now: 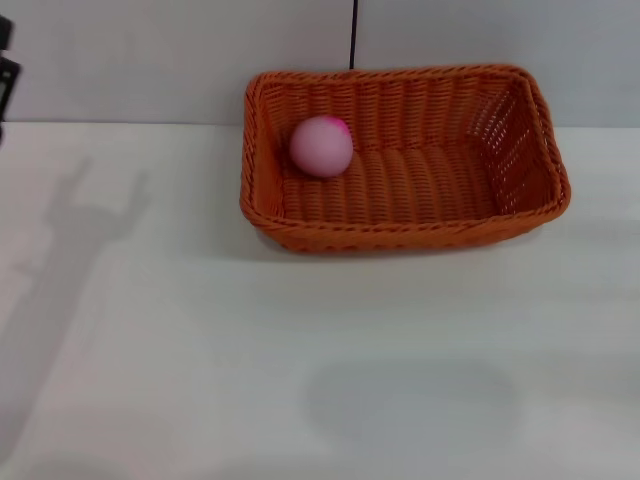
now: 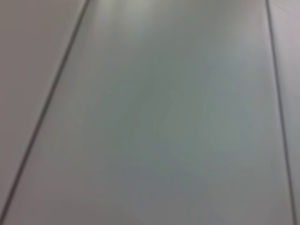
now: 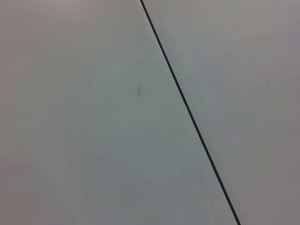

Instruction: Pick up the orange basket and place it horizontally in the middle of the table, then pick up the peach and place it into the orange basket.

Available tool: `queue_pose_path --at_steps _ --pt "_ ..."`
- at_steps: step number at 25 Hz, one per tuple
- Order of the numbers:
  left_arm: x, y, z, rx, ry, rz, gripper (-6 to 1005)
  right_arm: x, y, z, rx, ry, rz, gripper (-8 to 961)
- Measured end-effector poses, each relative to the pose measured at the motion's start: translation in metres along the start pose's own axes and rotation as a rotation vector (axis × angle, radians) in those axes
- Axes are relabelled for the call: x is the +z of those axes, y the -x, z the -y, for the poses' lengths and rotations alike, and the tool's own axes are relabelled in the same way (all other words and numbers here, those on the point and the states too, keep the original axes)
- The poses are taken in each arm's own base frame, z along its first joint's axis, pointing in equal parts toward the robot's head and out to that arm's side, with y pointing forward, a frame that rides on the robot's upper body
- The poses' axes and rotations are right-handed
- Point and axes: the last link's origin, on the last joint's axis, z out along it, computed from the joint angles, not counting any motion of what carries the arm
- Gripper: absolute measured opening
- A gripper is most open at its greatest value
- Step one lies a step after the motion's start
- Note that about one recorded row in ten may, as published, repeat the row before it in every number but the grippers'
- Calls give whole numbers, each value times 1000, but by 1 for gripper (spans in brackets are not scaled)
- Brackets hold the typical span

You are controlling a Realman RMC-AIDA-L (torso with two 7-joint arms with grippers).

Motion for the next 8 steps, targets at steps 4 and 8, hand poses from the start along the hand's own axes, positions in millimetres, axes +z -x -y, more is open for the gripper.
queue_pose_path --at_steps 4,8 --pt "-2 -3 7 12 -33 -9 824 0 0 0 -1 -2 0 467" --pt "-3 -3 8 14 -37 -5 824 0 0 1 -2 -2 0 467"
